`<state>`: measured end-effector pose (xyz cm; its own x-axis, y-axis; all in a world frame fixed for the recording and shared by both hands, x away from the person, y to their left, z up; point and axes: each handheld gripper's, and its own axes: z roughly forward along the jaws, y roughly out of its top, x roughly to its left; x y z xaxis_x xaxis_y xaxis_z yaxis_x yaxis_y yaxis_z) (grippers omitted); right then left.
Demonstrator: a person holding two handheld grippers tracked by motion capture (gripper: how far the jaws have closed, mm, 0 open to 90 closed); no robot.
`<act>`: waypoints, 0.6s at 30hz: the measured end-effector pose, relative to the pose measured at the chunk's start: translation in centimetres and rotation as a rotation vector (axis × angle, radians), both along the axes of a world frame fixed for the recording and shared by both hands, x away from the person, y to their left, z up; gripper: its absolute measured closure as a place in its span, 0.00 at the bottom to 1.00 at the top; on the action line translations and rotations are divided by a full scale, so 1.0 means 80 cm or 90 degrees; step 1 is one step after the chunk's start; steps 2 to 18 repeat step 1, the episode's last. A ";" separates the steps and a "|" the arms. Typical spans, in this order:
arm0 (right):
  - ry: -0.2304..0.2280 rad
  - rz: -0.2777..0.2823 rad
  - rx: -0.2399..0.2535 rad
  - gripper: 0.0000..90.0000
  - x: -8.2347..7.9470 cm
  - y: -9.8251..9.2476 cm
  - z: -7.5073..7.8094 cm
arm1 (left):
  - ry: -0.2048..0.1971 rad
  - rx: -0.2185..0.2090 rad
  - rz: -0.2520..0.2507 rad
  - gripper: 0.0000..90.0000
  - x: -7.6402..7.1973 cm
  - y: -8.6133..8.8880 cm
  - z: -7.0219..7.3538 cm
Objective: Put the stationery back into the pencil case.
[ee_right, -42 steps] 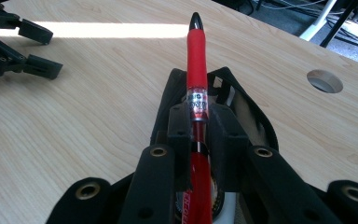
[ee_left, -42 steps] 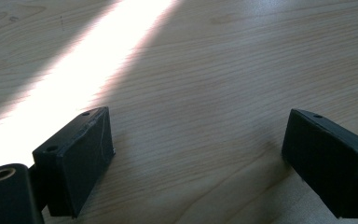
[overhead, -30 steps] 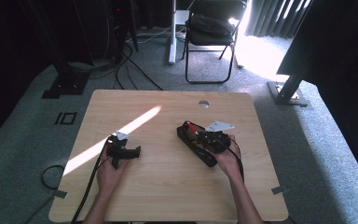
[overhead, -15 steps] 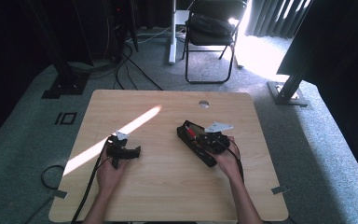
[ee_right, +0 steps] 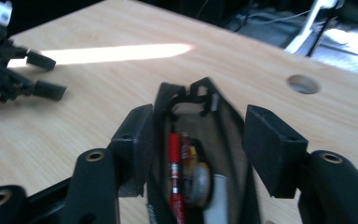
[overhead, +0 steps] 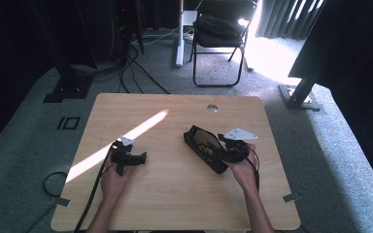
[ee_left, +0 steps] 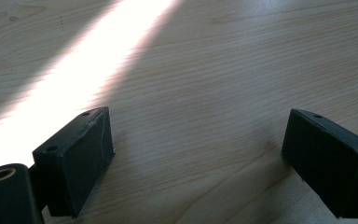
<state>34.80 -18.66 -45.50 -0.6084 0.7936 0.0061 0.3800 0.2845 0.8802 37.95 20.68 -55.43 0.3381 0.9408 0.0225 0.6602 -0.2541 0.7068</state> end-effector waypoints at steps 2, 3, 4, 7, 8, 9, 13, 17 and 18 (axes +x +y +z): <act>-0.004 -0.008 0.005 0.45 -0.002 -0.005 0.001 | 0.000 0.000 0.000 0.10 0.000 0.000 0.000; -0.004 -0.008 0.005 0.45 -0.002 -0.005 0.001 | 0.000 0.000 0.000 0.10 0.000 0.000 0.000; -0.004 -0.008 0.005 0.45 -0.002 -0.005 0.001 | 0.000 0.000 0.000 0.10 0.000 0.000 0.000; -0.004 -0.008 0.005 0.45 -0.002 -0.005 0.001 | 0.000 0.000 0.000 0.10 0.000 0.000 0.000; -0.004 -0.008 0.005 0.45 -0.002 -0.005 0.001 | 0.000 0.000 0.000 0.10 0.000 0.000 0.000; -0.004 -0.008 0.005 0.45 -0.002 -0.005 0.001 | 0.000 0.000 0.000 0.10 0.000 0.000 0.000; -0.004 -0.008 0.005 0.45 -0.002 -0.005 0.001 | 0.000 0.000 0.000 0.10 0.000 0.000 0.000; -0.004 -0.008 0.005 0.45 -0.002 -0.005 0.001 | 0.000 0.000 0.000 0.10 0.000 0.000 0.000; -0.004 -0.008 0.005 0.45 -0.002 -0.005 0.001 | 0.000 0.000 0.000 0.10 0.000 0.000 0.000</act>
